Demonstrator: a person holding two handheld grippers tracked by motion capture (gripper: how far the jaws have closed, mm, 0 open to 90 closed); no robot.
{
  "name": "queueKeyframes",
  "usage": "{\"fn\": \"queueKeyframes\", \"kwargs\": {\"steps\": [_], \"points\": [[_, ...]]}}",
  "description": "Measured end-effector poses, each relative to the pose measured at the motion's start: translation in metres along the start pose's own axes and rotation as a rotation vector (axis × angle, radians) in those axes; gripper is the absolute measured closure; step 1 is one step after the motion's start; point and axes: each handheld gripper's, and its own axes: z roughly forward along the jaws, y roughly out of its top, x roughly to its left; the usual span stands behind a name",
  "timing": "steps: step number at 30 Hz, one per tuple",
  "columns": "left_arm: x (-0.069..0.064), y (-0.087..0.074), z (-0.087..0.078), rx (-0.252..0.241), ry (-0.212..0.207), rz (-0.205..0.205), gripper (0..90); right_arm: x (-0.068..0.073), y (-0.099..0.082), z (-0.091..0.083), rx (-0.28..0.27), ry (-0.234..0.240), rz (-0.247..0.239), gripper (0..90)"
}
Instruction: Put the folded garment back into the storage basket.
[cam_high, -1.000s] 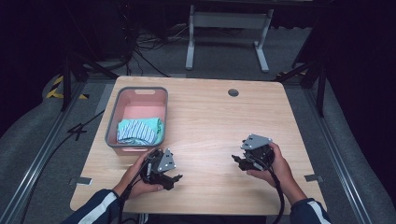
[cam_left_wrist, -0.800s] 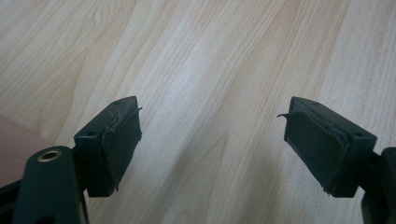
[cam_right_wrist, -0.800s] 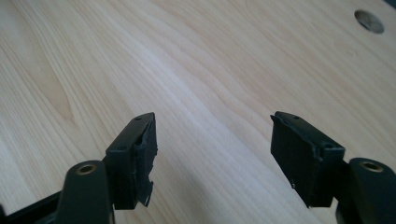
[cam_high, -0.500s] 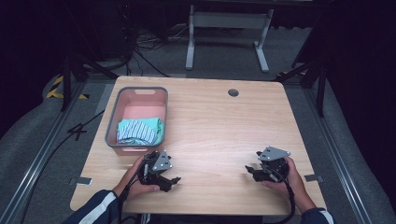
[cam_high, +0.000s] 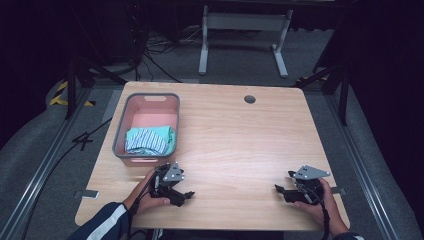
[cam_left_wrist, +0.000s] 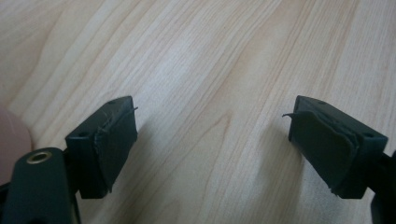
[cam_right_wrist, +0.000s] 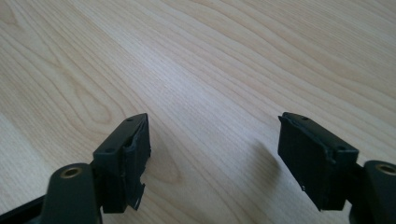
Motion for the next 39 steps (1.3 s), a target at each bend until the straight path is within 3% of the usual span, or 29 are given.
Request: {"fn": "queueKeyframes", "kwargs": {"steps": [3,39], "points": [[0.000,0.000,0.000,0.000,0.000,0.001,15.0,-0.008,-0.008,0.000,-0.023,0.017,0.061,18.6],[-0.001,0.000,0.000,0.004,0.006,-0.007,14.4,-0.012,-0.007,0.003,-0.018,0.036,0.049,15.4]]}}
